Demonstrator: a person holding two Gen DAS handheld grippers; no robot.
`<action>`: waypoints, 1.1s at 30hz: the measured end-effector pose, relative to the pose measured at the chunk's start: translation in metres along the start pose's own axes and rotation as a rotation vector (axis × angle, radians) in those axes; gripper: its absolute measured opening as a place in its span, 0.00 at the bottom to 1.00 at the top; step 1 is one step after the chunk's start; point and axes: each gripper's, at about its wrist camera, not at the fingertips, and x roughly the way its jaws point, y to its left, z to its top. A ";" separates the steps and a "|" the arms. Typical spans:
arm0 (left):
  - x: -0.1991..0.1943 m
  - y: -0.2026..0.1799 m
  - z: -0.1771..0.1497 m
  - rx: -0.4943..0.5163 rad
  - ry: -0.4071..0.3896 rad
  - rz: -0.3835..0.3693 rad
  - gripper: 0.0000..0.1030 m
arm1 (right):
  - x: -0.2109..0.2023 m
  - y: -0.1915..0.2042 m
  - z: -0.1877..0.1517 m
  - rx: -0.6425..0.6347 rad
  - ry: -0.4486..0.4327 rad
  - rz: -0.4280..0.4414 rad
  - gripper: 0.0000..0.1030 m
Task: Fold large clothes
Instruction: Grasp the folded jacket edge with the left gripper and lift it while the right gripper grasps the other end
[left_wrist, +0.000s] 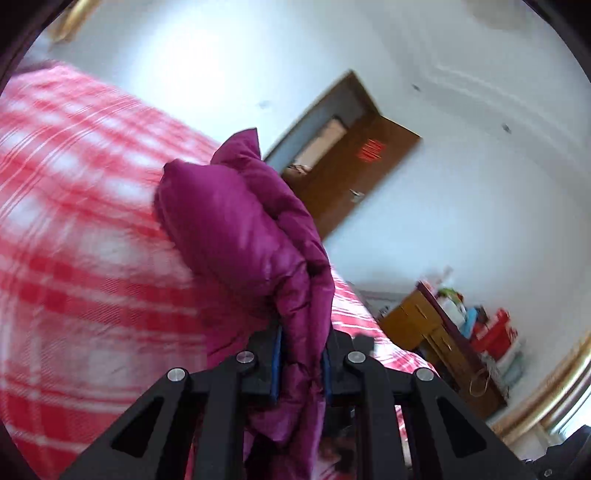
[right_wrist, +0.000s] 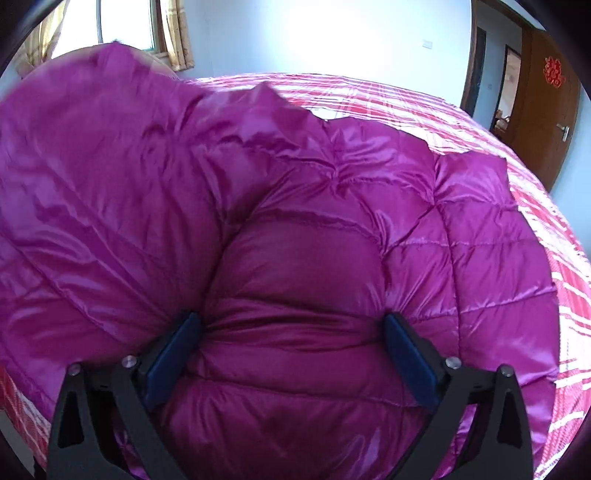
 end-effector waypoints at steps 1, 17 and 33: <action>0.011 -0.014 0.002 0.030 0.011 -0.014 0.16 | -0.001 -0.002 0.000 0.005 -0.007 0.015 0.99; 0.187 -0.125 -0.116 0.581 0.266 0.005 0.18 | -0.143 -0.186 -0.038 0.434 -0.272 0.072 0.96; 0.077 -0.129 -0.097 0.729 -0.015 0.187 0.96 | -0.086 -0.187 -0.003 0.312 -0.053 0.054 0.51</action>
